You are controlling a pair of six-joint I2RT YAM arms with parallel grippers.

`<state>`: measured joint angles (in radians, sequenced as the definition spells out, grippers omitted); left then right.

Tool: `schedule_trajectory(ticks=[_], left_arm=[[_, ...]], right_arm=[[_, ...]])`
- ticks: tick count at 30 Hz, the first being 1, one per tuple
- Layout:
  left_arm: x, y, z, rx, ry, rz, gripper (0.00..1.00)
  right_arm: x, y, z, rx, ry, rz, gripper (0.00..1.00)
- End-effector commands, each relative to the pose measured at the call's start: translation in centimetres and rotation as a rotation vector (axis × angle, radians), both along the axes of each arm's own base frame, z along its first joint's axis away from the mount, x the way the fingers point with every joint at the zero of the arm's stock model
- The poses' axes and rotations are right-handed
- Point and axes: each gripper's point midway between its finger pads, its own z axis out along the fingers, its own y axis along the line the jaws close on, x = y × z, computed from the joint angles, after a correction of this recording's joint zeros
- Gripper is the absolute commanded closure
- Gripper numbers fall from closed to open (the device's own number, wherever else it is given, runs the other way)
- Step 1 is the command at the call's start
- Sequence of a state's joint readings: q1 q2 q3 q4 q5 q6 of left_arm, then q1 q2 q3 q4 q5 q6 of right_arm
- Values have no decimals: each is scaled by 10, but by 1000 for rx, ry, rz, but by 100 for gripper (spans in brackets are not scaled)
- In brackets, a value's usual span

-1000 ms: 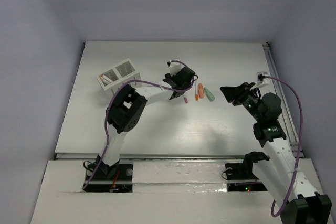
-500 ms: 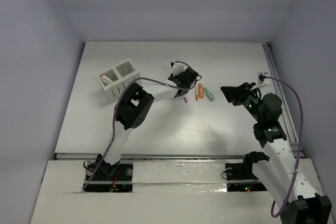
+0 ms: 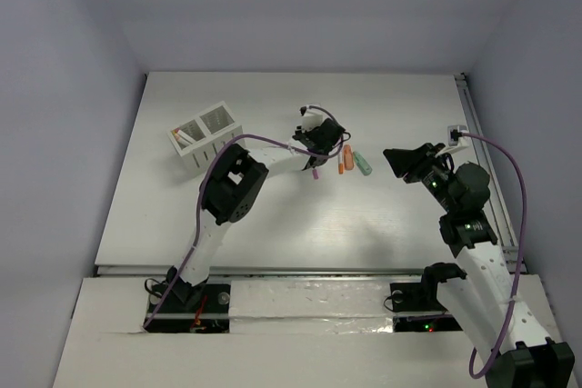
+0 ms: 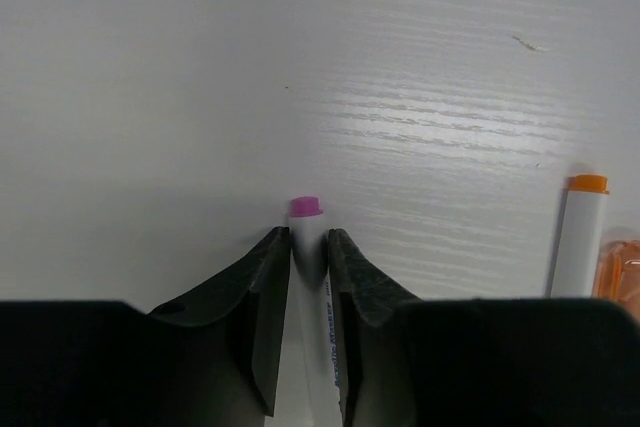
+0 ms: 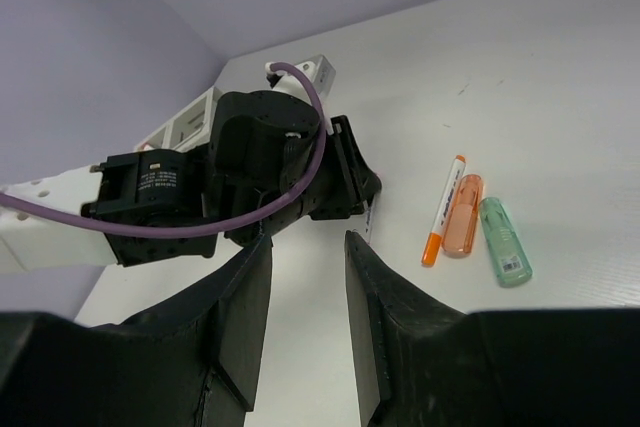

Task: Sort the stationery into containers
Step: Pick up the pen from the center of the board.

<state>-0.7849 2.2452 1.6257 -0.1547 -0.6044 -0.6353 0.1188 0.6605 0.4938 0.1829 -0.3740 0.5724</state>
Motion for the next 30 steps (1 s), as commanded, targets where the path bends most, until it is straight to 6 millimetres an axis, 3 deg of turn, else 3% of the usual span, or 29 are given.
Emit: schedule_trajectory(ticks=[1,2,3,7,10,13,14,18,20,22,23,25,26,29,30], left_arm=[[-15,10,-25,97,80,-42,82],[-17,8,-27,85,87,-55,87],[-17,7,-25,78,85,-55,99],[-13,8,-8,72,51,-51,100],[-12,9,22,50,3,-62,100],[-10,16,72,29,-86,-64,100],[-12,18,98,5,-124,-69,100],[-6,58,162,-13,-217,-24,100],[0,103,194,-15,-266,57,100],[5,141,213,-19,-299,130,100],[8,182,226,-2,-327,213,100],[8,228,239,29,-366,322,100],[5,266,245,50,-381,405,100],[-3,320,263,82,-450,541,100],[-8,343,257,132,-439,583,100]], right_arm=[[0,-1,19,-2,-60,-4,59],[0,-1,19,-1,-61,-5,59],[0,-2,19,-1,-61,-7,59],[0,-1,18,0,-58,-5,59],[0,-1,18,1,-60,-5,59],[1,0,17,3,-54,1,59],[1,0,17,5,-55,3,59],[1,0,17,6,-54,1,59],[1,-1,17,5,-56,-2,59],[0,-1,17,9,-57,-3,59],[1,0,17,9,-56,-2,59],[0,1,18,15,-57,5,59],[0,1,16,14,-54,8,59],[0,1,18,14,-60,4,59],[-1,0,19,14,-63,4,59]])
